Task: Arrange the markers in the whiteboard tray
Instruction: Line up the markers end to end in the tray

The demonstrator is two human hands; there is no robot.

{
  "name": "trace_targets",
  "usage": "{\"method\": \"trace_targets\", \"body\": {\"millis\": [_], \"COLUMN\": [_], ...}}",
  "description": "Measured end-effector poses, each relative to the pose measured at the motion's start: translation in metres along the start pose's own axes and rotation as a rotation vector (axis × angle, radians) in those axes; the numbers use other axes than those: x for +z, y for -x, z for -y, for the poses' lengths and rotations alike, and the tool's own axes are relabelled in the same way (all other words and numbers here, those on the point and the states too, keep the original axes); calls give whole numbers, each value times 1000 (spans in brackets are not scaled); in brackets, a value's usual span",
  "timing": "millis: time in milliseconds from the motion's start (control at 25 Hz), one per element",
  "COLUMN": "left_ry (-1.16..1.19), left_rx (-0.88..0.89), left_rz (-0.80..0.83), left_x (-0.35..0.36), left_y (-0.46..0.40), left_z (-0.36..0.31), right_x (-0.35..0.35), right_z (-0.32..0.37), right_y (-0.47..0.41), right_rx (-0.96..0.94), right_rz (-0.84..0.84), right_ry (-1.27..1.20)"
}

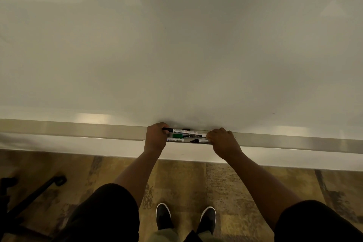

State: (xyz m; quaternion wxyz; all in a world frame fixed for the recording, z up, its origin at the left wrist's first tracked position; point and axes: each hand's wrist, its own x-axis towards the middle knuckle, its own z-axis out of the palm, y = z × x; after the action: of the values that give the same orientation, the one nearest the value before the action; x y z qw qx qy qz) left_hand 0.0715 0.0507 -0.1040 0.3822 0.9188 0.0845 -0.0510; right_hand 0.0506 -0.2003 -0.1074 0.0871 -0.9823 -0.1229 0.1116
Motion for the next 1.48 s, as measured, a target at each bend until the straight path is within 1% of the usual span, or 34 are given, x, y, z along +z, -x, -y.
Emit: {"method": "trace_targets", "body": {"millis": [80, 160, 320, 400, 480, 560, 640, 680, 800, 960, 1120, 1320, 1480], "left_ry": [-24, -86, -312, -442, -558, -656, -702, -715, -779, -886, -920, -726, -655], "left_rx": [-36, -20, 32, 55, 121, 267, 421, 464, 483, 534, 554, 397, 319], "left_rz": [-3, 7, 52, 50, 22, 15, 50, 74, 117, 139, 169, 209, 190], "left_x": [0, -1, -2, -1, 2, 9, 21, 28, 43, 55, 62, 70, 73], "left_y": [-2, -3, -1, 1, 2, 3, 4, 4, 4, 5, 4, 3, 5], "left_z": [3, 4, 5, 4, 0, -7, -19, -27, -43, -47, -57, -61, -63], "right_x": [2, 4, 8, 8, 7, 5, 3, 1, -2, -2, 1, 5, 5], "right_z": [-3, -6, -11, -11, -12, -16, -18, -20, -21, -22, -24, -28, -33], "right_y": [-1, -2, -1, 1, 2, 6, 9, 10, 12, 15, 18, 22, 26], "right_rx": [-13, -20, 10, 28, 35, 40, 42, 42, 44, 37, 37, 62, 110], "right_rz": [22, 39, 46, 44, 38, 15, -12, -22, -39, -54, -74, -59, -70], "right_ry": [78, 111, 81, 66, 61, 60, 38, 20, 3, -35, -27, -26, 10]}}
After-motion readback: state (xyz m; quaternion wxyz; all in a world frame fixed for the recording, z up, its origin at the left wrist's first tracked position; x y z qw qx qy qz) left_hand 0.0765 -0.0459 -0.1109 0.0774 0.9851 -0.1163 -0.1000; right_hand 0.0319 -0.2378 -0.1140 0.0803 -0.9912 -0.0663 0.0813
